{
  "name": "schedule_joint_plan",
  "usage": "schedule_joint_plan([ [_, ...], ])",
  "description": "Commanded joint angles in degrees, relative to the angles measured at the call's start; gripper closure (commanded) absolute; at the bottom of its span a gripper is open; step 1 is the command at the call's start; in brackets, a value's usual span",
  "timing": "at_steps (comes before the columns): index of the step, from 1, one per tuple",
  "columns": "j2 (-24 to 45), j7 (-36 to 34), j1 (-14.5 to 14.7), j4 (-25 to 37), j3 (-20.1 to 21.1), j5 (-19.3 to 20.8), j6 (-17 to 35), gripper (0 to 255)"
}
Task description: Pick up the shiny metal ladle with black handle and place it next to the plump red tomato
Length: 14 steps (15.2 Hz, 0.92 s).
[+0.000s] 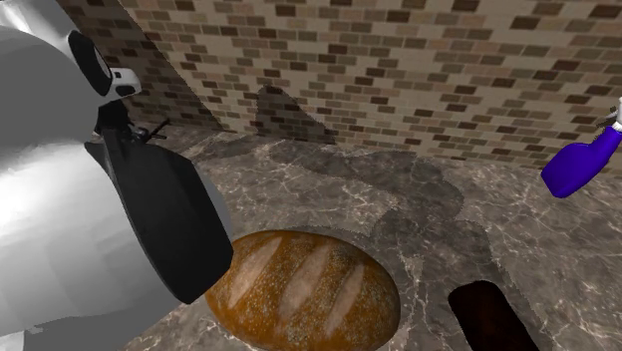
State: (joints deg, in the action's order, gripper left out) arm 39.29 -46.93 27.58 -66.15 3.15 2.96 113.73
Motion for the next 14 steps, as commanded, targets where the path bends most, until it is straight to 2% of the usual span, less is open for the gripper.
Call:
schedule_joint_plan([
  [1, 0.4, 0.0, 0.0, -0.8, 0.0, 0.0, 1.3, 255],
  [11, 2.4, -0.2, -0.1, -5.5, -0.1, 0.2, 7.9, 255],
  [14, 2.4, -0.2, -0.1, -5.5, -0.1, 0.2, 7.9, 255],
])
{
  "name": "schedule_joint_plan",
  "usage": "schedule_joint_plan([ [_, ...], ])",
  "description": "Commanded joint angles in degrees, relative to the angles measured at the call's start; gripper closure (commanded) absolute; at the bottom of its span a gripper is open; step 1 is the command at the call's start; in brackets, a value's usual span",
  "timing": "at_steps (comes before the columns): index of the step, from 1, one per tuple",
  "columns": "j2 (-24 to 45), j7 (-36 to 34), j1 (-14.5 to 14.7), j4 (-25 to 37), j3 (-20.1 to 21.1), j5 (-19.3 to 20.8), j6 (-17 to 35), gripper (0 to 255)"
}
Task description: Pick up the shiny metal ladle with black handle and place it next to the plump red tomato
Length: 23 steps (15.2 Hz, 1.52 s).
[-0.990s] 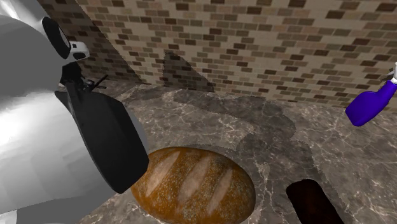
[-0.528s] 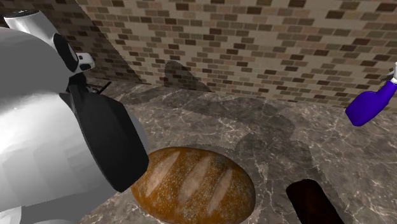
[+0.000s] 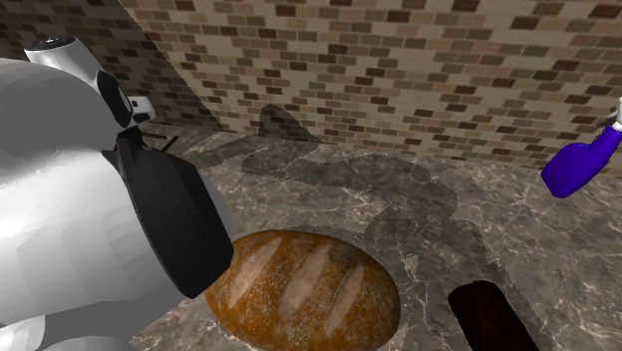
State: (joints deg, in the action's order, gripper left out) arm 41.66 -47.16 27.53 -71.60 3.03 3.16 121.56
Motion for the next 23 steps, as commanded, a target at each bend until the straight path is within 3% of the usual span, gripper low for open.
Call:
schedule_joint_plan([
  [1, 0.0, 0.0, 0.0, -0.1, 0.0, 0.0, 0.1, 255],
  [5, 0.0, 0.0, 0.0, -0.1, 0.0, 0.0, 0.1, 255],
  [6, 0.0, 0.0, 0.0, -0.1, 0.0, 0.0, 0.1, 0],
  [11, 0.0, 0.0, 0.0, -0.1, 0.0, 0.0, 0.1, 0],
  [15, -3.7, 0.1, 0.0, 1.0, 0.1, -0.2, -4.6, 0],
  [23, -3.7, 0.1, 0.0, 1.0, 0.1, -0.2, -4.6, 0],
])
